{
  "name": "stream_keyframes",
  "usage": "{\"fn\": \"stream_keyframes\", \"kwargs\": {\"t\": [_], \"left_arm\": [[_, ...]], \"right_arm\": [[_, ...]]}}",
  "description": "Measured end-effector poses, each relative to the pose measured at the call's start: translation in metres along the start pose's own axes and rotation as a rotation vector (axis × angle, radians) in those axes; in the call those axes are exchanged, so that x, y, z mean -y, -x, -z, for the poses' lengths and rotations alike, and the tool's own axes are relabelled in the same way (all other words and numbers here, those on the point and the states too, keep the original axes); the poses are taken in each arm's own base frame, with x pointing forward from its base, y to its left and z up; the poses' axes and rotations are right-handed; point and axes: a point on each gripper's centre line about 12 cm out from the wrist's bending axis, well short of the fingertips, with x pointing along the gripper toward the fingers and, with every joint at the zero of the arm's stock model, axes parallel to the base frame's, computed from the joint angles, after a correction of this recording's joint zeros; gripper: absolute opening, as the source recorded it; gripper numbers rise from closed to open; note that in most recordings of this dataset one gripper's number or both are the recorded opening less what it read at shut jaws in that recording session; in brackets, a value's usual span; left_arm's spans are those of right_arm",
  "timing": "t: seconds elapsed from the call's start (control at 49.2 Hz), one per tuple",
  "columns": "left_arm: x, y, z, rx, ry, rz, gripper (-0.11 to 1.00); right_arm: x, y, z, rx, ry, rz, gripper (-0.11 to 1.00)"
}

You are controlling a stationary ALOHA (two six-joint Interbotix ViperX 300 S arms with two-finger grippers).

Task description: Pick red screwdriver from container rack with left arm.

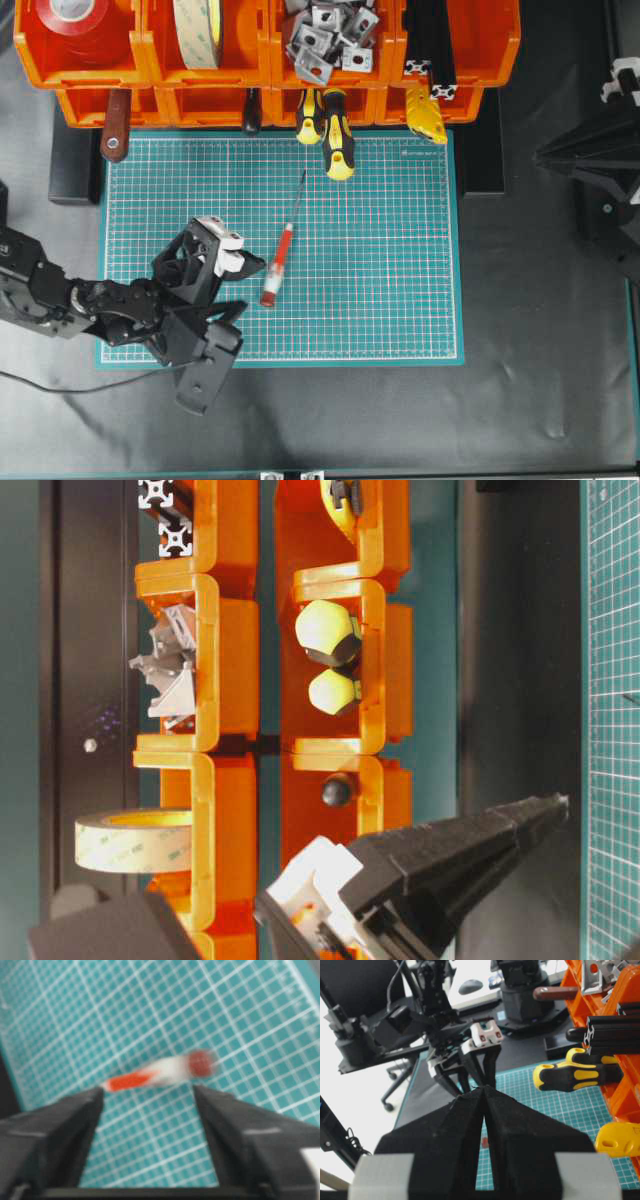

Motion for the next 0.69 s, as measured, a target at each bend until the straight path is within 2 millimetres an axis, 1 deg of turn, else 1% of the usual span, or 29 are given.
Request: {"fn": "stream_keyframes", "kwargs": {"t": [0.061,0.163,0.285,0.346,0.427,0.549,0.63,0.691], "left_arm": [[0.002,0.002,-0.001,0.026,0.037,0.019,0.85],[0.004,0.004,-0.002,0.046,0.086,0.036,0.83],[0.002,0.008,-0.002,0.057,0.169,0.038,0.83],[-0.002,0.015,-0.004,0.072,0.213,0.033,0.82],[-0.011,0.030,-0.008,0.109,0.282,0.023,0.82],[-0.026,0.061,-0.009,0.176,0.394,0.008,0.82],[-0.037,0.087,-0.006,0.239,0.473,0.002,0.82],[-0.046,0.111,-0.003,0.299,0.530,-0.002,0.82]], "right_arm": [[0.000,0.000,0.000,0.001,-0.003,-0.001,0.00],[0.000,0.000,0.000,0.001,-0.002,-0.001,0.00],[0.000,0.000,0.000,0.001,-0.002,-0.001,0.00],[0.000,0.000,0.001,-0.010,-0.002,0.003,0.00],[0.000,0.000,0.001,-0.012,-0.002,0.003,0.00],[0.000,0.000,0.002,-0.013,-0.002,0.004,0.00],[0.001,0.000,0.002,-0.016,0.000,0.005,0.00],[0.001,0.000,0.002,-0.018,-0.002,0.005,0.00]]}}
